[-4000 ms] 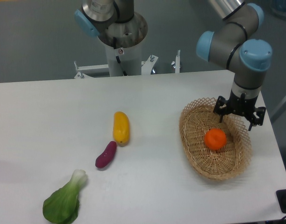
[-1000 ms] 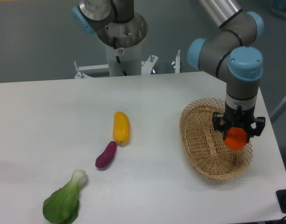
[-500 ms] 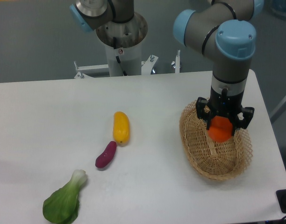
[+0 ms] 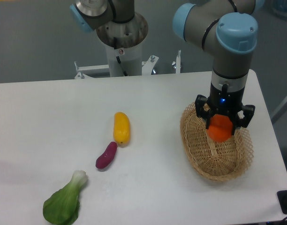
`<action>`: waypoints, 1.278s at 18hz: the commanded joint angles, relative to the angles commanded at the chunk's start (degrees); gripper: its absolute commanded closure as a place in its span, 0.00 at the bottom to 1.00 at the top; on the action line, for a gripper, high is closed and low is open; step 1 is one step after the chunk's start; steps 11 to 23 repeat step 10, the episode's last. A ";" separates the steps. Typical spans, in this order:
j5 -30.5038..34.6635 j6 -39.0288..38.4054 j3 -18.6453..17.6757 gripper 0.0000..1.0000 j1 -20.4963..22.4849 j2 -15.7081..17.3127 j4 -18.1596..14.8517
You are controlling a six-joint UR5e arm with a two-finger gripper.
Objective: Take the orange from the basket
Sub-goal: 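Lift the grasped orange up out of the basket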
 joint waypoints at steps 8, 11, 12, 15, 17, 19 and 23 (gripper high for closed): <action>-0.17 0.00 -0.09 0.34 0.00 0.00 0.26; -0.18 -0.09 -0.18 0.34 0.00 0.00 0.35; -0.18 -0.09 -0.18 0.34 0.00 0.00 0.35; -0.18 -0.09 -0.18 0.34 0.00 0.00 0.35; -0.18 -0.09 -0.18 0.34 0.00 0.00 0.35; -0.18 -0.09 -0.18 0.34 0.00 0.00 0.35; -0.18 -0.09 -0.18 0.34 0.00 0.00 0.35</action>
